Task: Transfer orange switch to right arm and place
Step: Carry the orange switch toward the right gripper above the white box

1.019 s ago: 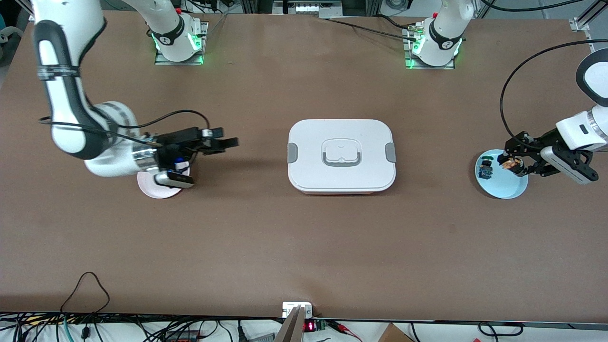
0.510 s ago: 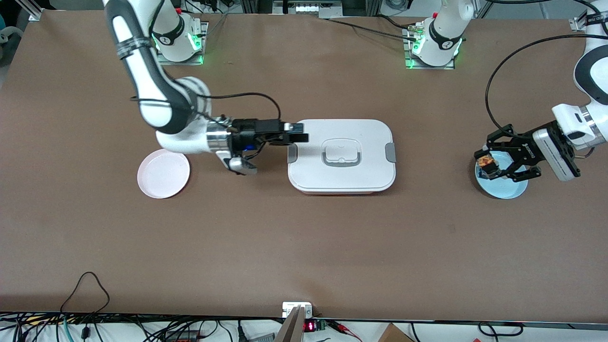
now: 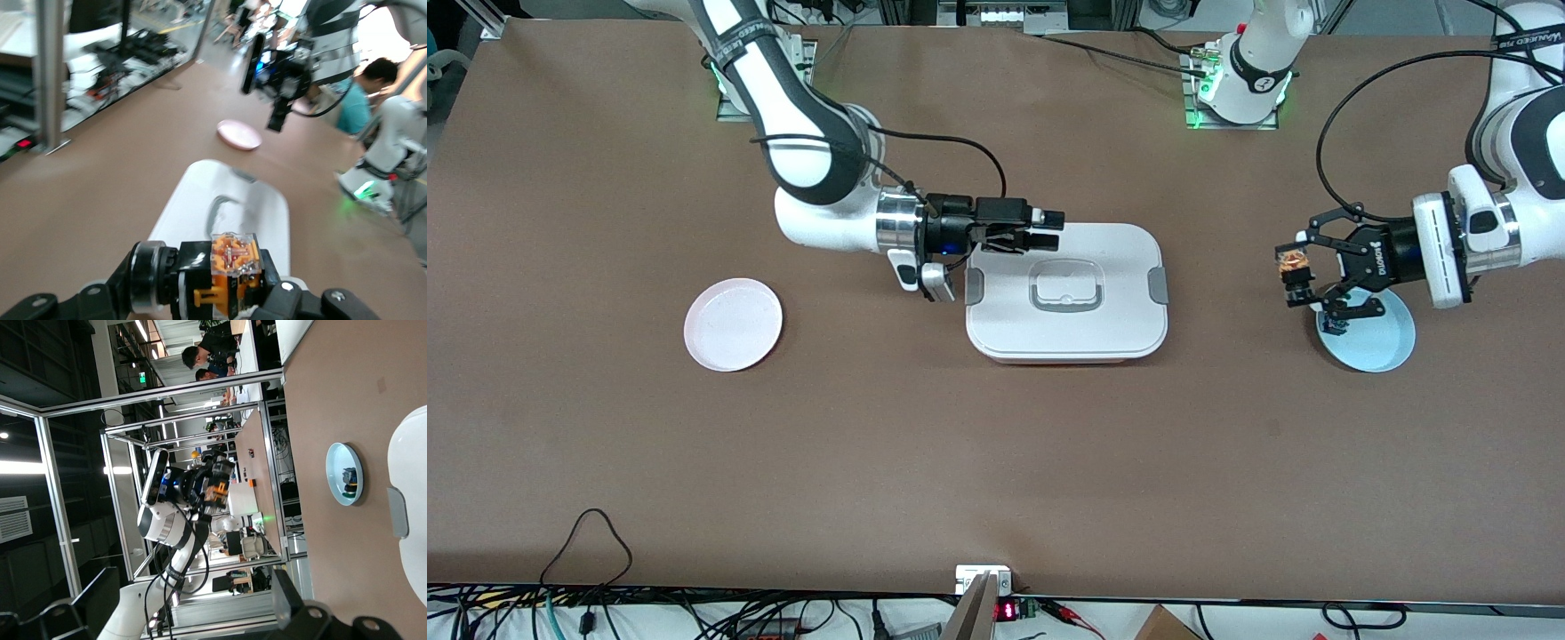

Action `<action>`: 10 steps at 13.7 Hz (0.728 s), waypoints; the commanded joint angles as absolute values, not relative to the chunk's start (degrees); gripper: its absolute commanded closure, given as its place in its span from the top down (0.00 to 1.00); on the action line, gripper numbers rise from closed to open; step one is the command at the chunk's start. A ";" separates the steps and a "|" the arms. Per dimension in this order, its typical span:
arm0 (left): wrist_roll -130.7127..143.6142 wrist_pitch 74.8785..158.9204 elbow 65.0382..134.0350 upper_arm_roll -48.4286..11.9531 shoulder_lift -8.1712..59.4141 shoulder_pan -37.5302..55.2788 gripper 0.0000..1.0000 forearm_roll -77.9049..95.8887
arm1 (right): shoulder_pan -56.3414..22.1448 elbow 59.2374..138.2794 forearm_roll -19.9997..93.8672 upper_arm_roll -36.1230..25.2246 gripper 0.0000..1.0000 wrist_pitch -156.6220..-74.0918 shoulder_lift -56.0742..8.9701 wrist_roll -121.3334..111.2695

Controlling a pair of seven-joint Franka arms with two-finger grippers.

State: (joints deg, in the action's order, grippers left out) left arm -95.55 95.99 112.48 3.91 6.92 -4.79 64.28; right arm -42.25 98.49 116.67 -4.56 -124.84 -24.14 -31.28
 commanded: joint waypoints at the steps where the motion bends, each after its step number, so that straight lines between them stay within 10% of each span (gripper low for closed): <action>1: -100.01 90.72 112.67 4.31 8.43 -3.26 0.00 68.55 | -43.85 97.12 119.25 -5.27 1.00 -126.83 -24.52 -31.20; 10: -126.37 85.61 112.68 4.31 17.30 4.82 0.00 84.98 | -45.26 96.33 120.32 -5.27 1.00 -128.32 -25.66 -32.08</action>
